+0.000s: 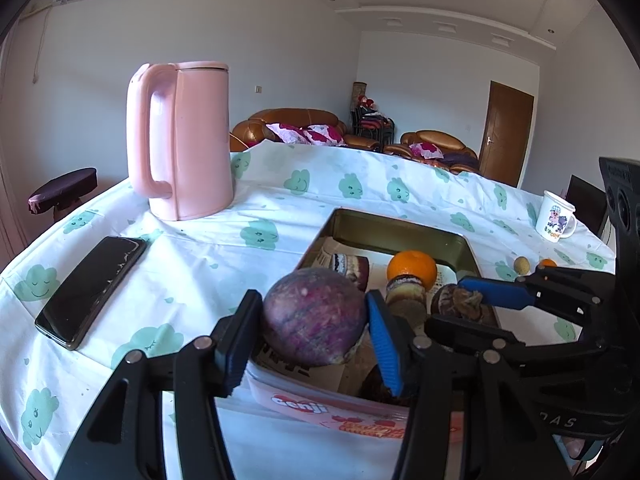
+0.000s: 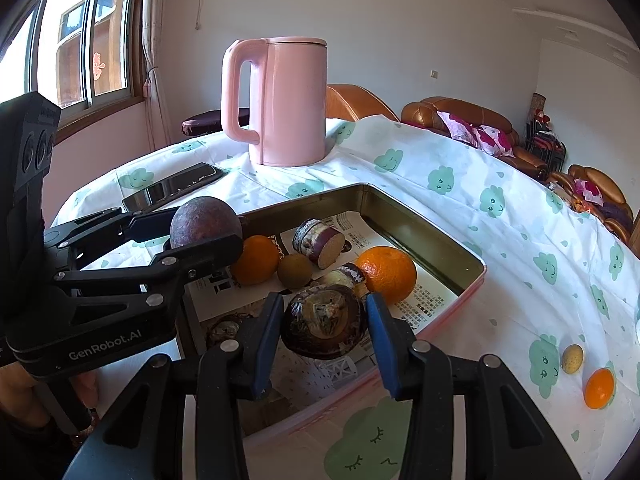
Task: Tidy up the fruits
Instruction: 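Lower both fruits into the tin and open both tools, then grasp the orange with the right tool while the left tool grasps the small yellow fruit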
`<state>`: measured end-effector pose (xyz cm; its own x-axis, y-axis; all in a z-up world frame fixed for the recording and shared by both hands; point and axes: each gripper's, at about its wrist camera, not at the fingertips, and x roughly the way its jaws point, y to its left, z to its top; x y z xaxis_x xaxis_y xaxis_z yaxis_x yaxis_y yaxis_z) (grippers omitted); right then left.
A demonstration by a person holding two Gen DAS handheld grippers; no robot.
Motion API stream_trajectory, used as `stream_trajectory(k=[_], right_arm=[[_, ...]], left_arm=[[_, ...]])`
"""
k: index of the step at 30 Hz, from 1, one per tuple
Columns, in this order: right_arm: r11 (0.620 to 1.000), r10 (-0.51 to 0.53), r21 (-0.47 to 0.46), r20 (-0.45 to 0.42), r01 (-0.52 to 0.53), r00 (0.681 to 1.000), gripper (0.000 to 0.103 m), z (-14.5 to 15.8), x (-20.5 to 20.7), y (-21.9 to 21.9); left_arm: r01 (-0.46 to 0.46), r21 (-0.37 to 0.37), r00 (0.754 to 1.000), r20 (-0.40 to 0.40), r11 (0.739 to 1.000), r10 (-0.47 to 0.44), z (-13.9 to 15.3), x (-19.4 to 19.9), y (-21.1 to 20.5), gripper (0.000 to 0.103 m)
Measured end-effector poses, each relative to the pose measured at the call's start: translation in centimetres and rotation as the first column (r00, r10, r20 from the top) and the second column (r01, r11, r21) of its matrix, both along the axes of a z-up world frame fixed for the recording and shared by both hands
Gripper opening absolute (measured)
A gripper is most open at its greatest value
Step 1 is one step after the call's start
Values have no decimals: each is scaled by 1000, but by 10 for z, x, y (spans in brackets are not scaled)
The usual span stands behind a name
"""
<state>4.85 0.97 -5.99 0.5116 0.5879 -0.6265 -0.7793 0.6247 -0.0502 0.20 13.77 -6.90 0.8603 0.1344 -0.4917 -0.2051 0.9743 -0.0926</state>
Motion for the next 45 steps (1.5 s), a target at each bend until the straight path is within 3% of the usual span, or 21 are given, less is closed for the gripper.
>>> stream_trajectory(k=[2, 4, 6, 10, 15, 20, 25, 33, 36, 39, 45], right_arm=[[1000, 3, 1, 0, -3, 1000, 48, 0, 0, 0], [1000, -4, 5, 10, 4, 1000, 63, 2, -2, -3], [1000, -8, 24, 18, 8, 1000, 63, 6, -4, -10], [997, -52, 55, 53, 49, 997, 63, 17, -1, -41], [980, -194, 54, 80, 191, 978, 64, 26, 23, -101], [925, -381, 22, 74, 381, 922, 64, 22, 63, -161], [874, -485, 1, -14, 485, 874, 64, 9, 99, -200], [875, -484, -33, -95, 483, 870, 63, -2, 120, -204], [874, -485, -89, -120, 477, 866, 59, -13, 129, -197], [866, -499, -121, -157, 485, 852, 38, -23, 137, -199], [836, -546, -44, -151, 547, 824, 37, -13, 132, -218]], left_arm=[[-1, 4, 1000, 8, 1000, 1, 2, -2, -1, 61], [-12, 12, 1000, 28, 1000, 12, 6, -6, -3, 71], [-22, 11, 998, 59, 1000, 21, 13, -10, -3, 80], [5, 7, 994, 108, 1000, -6, 28, -13, -13, 80], [106, 40, 986, 126, 994, -110, 42, 0, -55, 87], [220, 77, 968, 102, 972, -227, 53, 26, -107, 87], [310, 71, 950, 28, 948, -313, 51, 65, -149, 89], [330, 45, 941, -93, 943, -325, 30, 112, -174, 89], [327, 43, 941, -111, 944, -320, 23, 121, -175, 89], [321, 25, 940, -126, 947, -316, 19, 126, -173, 89], [338, -5, 931, -141, 941, -336, 16, 139, -185, 87]])
